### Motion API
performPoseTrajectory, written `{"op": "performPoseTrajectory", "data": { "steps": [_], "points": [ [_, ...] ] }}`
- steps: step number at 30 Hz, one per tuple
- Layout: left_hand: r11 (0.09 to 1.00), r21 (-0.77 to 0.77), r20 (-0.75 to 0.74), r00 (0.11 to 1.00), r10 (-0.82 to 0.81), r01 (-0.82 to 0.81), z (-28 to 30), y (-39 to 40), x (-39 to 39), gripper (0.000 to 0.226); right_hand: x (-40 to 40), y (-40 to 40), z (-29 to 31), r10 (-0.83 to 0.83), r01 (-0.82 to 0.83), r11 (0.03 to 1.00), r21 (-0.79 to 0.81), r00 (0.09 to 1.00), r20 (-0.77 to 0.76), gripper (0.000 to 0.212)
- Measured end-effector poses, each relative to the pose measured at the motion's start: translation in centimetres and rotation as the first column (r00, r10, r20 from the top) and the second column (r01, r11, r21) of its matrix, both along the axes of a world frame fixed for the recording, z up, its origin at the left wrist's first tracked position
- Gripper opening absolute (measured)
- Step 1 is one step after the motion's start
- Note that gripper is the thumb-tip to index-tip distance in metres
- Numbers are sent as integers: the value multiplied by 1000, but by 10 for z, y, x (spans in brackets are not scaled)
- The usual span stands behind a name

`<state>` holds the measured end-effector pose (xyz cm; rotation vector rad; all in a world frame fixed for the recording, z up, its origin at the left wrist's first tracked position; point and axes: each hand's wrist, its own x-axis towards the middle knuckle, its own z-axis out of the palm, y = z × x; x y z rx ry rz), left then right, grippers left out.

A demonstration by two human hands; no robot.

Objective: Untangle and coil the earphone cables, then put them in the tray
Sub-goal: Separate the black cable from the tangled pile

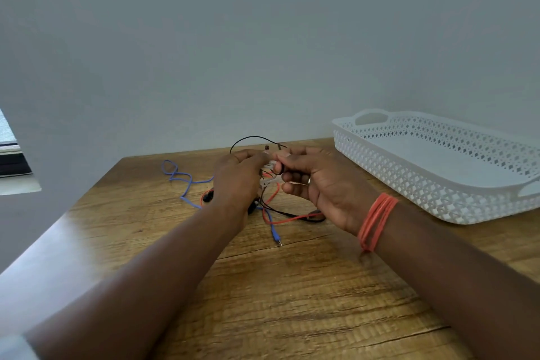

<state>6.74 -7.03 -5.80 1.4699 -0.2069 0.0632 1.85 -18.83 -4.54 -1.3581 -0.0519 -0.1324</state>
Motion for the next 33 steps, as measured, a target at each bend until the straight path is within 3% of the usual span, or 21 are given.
{"op": "performPoseTrajectory", "data": {
  "steps": [9,33],
  "points": [
    [996,10,99,991,-93,92,-3,-6,-4,14,0,-3,2,-44,46,993,108,999,-20,22],
    [996,-31,199,978,-71,79,-8,-10,-7,12,-4,-3,8,-53,56,990,132,998,-24,12]
  ]
}}
